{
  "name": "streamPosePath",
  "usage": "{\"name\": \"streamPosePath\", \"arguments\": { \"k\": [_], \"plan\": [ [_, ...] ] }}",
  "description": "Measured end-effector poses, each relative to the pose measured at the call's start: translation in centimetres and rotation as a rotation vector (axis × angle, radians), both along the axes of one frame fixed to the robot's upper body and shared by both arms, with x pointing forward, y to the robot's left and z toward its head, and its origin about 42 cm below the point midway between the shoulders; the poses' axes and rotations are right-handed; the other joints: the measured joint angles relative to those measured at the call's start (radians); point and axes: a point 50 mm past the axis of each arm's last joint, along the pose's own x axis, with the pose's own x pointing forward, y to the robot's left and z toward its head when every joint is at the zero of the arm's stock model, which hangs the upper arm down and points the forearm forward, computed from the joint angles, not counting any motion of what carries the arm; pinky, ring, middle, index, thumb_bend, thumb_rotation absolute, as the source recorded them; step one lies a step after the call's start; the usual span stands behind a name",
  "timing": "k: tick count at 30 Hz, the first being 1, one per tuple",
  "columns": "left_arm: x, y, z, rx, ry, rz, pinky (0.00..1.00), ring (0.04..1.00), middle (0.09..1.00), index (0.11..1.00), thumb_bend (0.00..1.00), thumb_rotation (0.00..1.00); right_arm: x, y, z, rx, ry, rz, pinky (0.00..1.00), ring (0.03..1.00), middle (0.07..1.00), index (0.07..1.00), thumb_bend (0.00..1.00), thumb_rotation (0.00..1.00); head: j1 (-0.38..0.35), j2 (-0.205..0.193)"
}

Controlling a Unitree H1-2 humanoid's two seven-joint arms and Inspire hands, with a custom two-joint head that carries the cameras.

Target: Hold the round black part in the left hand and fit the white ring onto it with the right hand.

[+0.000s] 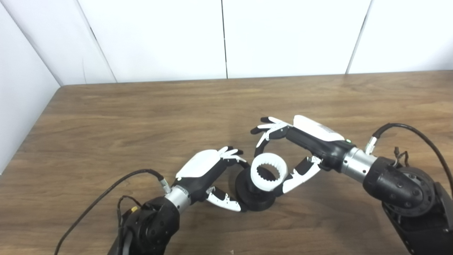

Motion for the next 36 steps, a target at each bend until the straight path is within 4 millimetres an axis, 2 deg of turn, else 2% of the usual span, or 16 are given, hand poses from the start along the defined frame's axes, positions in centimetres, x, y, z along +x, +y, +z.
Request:
{"name": "streamPosePath", "arguments": {
  "k": [36],
  "plan": [
    [-0.1, -0.1, 0.1, -0.003, 0.001, 0.003, 0.90, 1.000, 0.952, 0.748, 0.91, 0.24, -0.1, 1.0, -0.9, 0.009, 0.014, 0.010, 0.81, 0.969, 0.869, 0.492, 0.52, 0.16, 0.005, 0.012]
  ]
}}
